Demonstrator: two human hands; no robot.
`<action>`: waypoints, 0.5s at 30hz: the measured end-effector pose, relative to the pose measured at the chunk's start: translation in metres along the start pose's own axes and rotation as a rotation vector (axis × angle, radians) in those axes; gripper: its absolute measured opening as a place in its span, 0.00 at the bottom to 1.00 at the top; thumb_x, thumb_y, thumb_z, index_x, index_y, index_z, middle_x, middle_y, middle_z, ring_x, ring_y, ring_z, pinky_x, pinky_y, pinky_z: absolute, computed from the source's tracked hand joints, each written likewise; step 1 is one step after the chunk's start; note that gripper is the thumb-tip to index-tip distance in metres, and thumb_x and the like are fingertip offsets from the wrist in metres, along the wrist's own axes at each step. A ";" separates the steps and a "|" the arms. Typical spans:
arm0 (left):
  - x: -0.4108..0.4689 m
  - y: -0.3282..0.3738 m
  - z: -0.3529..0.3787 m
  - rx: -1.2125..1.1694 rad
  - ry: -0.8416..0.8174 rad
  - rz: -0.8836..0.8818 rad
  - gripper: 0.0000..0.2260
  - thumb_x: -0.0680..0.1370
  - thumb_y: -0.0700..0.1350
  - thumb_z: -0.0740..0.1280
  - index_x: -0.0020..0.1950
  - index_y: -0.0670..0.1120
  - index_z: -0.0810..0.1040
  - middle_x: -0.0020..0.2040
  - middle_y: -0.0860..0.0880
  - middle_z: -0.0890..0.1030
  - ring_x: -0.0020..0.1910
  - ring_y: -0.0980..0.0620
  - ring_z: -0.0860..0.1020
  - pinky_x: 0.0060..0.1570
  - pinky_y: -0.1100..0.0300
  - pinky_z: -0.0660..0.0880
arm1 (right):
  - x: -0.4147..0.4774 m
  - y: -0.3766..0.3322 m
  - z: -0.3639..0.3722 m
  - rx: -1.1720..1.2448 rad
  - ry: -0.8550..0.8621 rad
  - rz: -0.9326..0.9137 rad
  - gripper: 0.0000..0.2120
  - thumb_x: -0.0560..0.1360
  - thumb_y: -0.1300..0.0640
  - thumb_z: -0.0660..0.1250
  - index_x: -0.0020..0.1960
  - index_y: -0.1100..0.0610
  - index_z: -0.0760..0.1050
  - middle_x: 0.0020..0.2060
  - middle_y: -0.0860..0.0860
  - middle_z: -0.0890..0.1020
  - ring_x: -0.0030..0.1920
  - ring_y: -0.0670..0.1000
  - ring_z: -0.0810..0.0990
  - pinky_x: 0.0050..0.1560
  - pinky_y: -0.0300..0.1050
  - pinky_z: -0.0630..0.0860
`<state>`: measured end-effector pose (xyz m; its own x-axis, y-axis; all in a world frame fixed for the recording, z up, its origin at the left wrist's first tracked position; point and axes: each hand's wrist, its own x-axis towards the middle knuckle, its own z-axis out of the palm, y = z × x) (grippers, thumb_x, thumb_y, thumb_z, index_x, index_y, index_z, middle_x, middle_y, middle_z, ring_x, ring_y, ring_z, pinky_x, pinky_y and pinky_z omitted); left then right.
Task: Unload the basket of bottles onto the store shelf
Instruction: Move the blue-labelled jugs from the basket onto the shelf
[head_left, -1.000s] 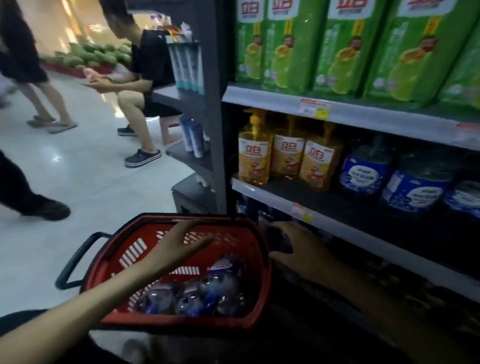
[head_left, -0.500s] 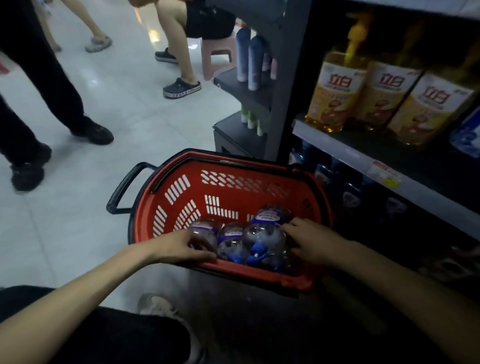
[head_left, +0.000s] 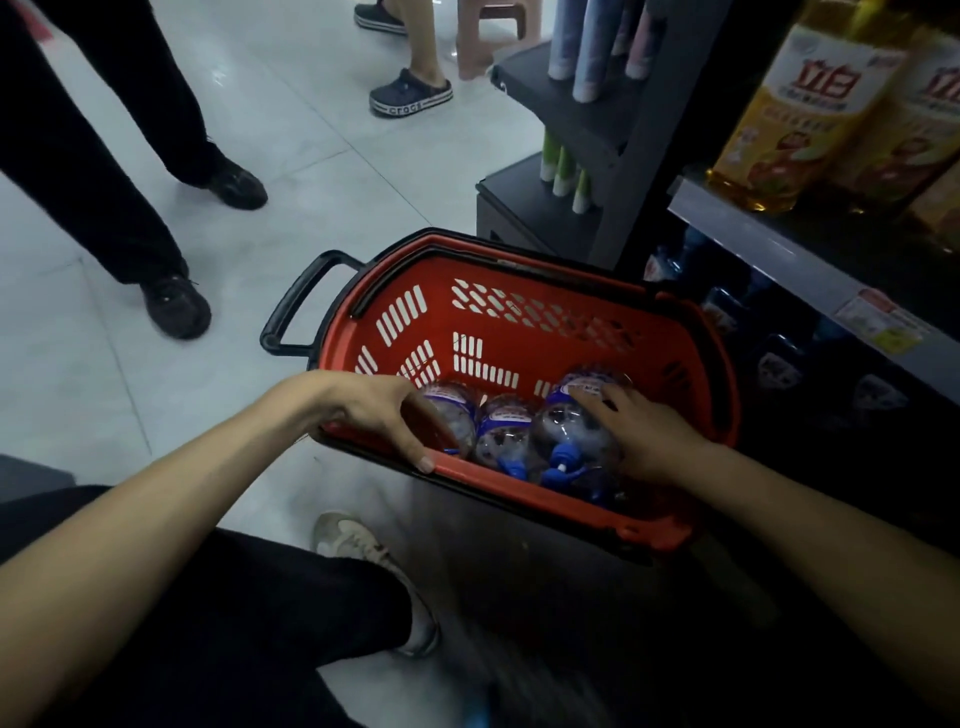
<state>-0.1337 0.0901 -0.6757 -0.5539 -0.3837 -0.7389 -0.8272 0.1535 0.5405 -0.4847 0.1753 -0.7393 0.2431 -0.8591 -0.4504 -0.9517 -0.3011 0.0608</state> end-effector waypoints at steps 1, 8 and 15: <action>-0.001 -0.002 -0.003 0.029 -0.002 -0.008 0.27 0.62 0.65 0.82 0.61 0.65 0.84 0.59 0.63 0.84 0.61 0.58 0.80 0.67 0.57 0.74 | 0.001 -0.001 0.001 -0.020 0.032 -0.028 0.50 0.76 0.45 0.72 0.83 0.47 0.40 0.80 0.56 0.55 0.77 0.60 0.62 0.62 0.53 0.75; -0.003 -0.011 -0.008 -0.016 -0.018 -0.026 0.21 0.70 0.57 0.81 0.62 0.65 0.82 0.61 0.61 0.84 0.59 0.61 0.81 0.61 0.64 0.75 | 0.010 -0.016 -0.001 -0.171 0.028 -0.241 0.46 0.78 0.43 0.69 0.83 0.48 0.41 0.82 0.59 0.50 0.81 0.62 0.51 0.78 0.59 0.60; 0.004 -0.011 0.002 0.003 0.050 -0.028 0.18 0.70 0.69 0.75 0.55 0.63 0.85 0.54 0.62 0.85 0.56 0.57 0.81 0.62 0.56 0.77 | 0.019 -0.029 -0.022 0.289 0.239 -0.118 0.48 0.71 0.44 0.78 0.82 0.43 0.53 0.77 0.49 0.65 0.71 0.54 0.73 0.62 0.53 0.76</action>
<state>-0.1268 0.0885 -0.6857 -0.5251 -0.4328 -0.7328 -0.8428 0.1445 0.5185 -0.4483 0.1580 -0.7301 0.3581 -0.9082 -0.2167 -0.9200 -0.3036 -0.2480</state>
